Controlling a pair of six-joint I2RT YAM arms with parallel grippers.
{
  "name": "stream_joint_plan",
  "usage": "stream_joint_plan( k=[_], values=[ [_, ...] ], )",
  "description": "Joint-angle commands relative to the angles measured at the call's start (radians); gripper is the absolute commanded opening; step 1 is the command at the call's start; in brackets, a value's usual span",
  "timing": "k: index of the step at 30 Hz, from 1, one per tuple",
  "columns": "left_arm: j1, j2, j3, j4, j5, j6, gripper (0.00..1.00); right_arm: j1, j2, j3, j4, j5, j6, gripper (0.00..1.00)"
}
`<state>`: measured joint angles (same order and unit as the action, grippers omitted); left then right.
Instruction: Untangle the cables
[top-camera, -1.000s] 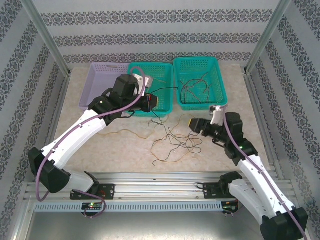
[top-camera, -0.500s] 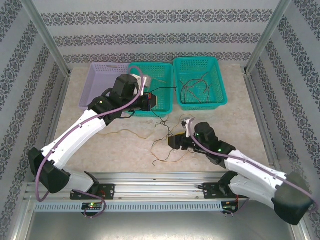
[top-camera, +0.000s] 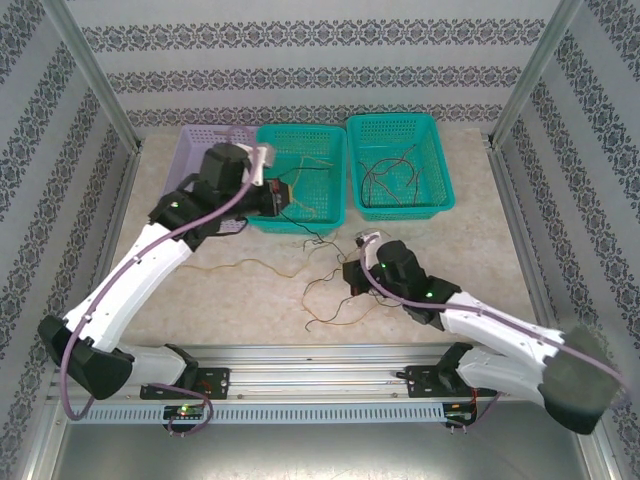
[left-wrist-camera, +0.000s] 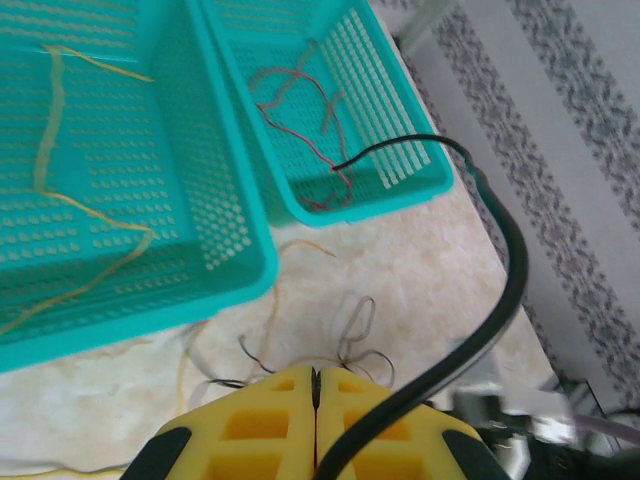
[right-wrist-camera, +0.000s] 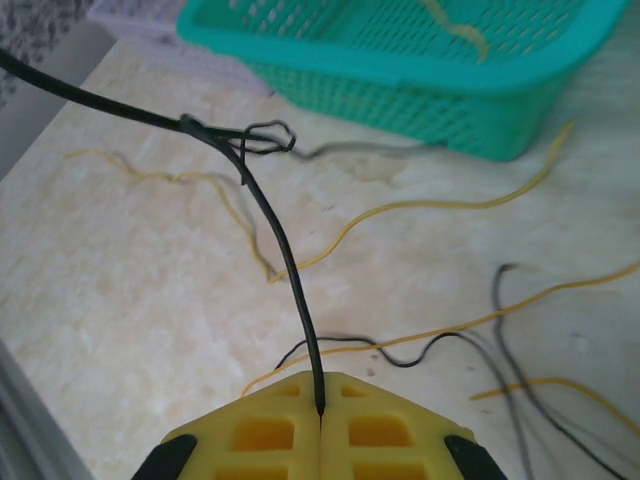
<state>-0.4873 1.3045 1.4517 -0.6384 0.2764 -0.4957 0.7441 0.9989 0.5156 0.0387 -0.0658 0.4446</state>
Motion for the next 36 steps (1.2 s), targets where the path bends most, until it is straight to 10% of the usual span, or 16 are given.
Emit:
stream_joint_plan(
  k=[1,14,36],
  values=[
    [0.102,-0.055,0.084,-0.125,-0.032,0.061,0.0,-0.044,-0.15,0.01,-0.161,0.178,0.006,0.0],
    [0.349,-0.059,0.227,-0.202,-0.291,0.098,0.0,-0.431,-0.459,0.241,-0.569,0.112,0.027,0.0],
    [0.483,0.251,0.216,-0.026,-0.355,0.107,0.0,-0.374,-0.06,1.082,-0.626,-0.321,0.076,0.0]
  ],
)
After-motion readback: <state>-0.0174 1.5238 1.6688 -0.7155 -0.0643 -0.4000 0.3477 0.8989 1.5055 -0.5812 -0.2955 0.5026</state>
